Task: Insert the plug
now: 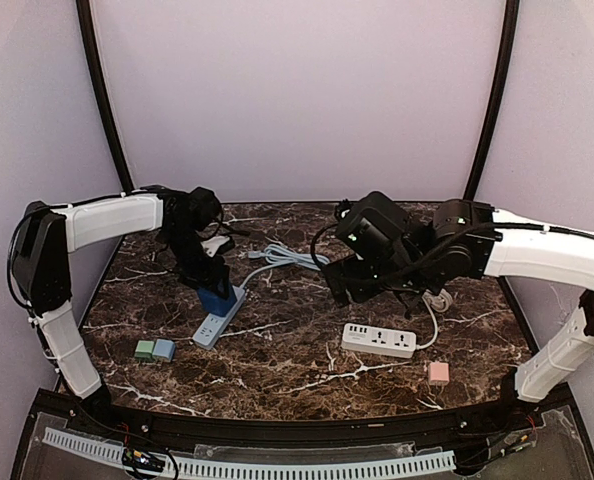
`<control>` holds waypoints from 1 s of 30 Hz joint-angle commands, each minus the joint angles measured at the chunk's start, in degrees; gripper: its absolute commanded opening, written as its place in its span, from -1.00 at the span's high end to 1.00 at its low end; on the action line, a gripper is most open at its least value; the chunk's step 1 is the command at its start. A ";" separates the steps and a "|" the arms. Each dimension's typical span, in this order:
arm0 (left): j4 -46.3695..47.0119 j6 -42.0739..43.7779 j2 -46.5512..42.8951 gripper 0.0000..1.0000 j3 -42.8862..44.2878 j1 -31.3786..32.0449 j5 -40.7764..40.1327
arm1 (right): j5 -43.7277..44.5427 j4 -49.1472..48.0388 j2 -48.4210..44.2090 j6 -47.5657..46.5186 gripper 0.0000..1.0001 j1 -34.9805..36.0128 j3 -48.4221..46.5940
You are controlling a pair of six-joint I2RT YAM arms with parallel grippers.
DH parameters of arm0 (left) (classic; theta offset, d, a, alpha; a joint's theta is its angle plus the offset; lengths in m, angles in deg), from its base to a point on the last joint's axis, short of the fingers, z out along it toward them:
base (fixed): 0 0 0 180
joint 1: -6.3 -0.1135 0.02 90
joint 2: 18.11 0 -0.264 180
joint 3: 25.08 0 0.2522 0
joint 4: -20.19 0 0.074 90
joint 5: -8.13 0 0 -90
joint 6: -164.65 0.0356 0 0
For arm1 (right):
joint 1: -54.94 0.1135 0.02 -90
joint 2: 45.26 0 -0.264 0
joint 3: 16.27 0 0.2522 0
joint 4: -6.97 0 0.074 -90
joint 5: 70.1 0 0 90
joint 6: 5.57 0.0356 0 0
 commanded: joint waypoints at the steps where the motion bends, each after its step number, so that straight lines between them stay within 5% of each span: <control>1: 0.81 -1.67 0.41 0.98 -1.99 0.87 -5.80 | -0.22 -0.88 -1.49 0.90 -0.97 -0.06 0.57; 30: 5.35 -5.15 4.17 0.98 -5.38 5.79 -11.47 | -0.15 -0.61 -2.35 0.62 -0.97 -0.12 2.27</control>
